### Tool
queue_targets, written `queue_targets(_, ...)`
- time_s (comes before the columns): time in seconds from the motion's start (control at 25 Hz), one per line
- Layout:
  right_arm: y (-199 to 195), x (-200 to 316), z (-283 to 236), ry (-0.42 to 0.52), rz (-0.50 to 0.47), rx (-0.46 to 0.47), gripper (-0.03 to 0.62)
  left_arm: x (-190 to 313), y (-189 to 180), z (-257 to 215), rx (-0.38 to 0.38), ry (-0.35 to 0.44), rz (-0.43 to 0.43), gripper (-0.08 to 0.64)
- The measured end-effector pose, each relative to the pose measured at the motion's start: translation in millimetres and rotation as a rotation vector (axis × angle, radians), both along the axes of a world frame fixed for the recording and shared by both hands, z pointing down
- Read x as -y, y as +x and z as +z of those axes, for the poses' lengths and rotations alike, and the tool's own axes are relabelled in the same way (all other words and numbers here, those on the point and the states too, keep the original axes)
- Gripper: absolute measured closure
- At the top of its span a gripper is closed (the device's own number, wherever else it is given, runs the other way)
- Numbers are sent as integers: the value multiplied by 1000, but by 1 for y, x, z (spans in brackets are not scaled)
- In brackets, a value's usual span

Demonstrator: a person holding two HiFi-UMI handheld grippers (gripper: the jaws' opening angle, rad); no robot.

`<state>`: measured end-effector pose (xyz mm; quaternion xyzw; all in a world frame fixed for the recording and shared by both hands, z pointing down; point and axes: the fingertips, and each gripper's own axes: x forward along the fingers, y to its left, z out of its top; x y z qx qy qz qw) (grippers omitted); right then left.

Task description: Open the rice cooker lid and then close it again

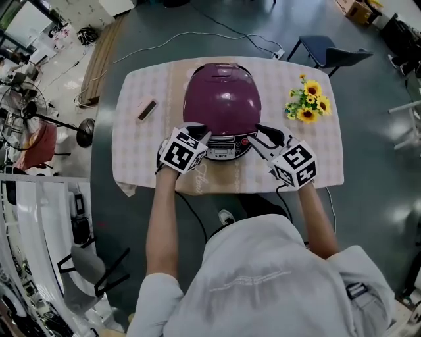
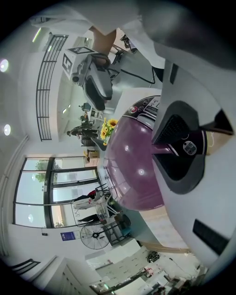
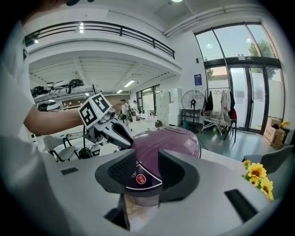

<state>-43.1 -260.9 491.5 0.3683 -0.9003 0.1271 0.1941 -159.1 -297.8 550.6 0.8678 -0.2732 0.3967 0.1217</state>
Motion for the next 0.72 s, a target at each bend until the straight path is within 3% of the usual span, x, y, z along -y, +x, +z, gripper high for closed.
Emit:
queue_targets(0.16, 5, -2, -8, 20, 17, -9, 433, 1, 1, 0, 6, 41, -33, 488)
queue_targets(0.32, 10, -15, -11, 28, 32, -23, 437, 0, 2, 0, -43, 85, -72, 491)
queue_targets(0.48, 8, -29, -22, 66, 36, -26, 437, -2, 0, -6, -38, 228, -23, 492)
queue_targets(0.64, 14, -38, -40, 128, 63, -30, 439, -11, -5, -23, -198, 289, -124, 492)
queue_targets(0.72, 19, -43, -50, 160, 80, -29, 439, -20, -9, -35, -242, 330, -156, 492)
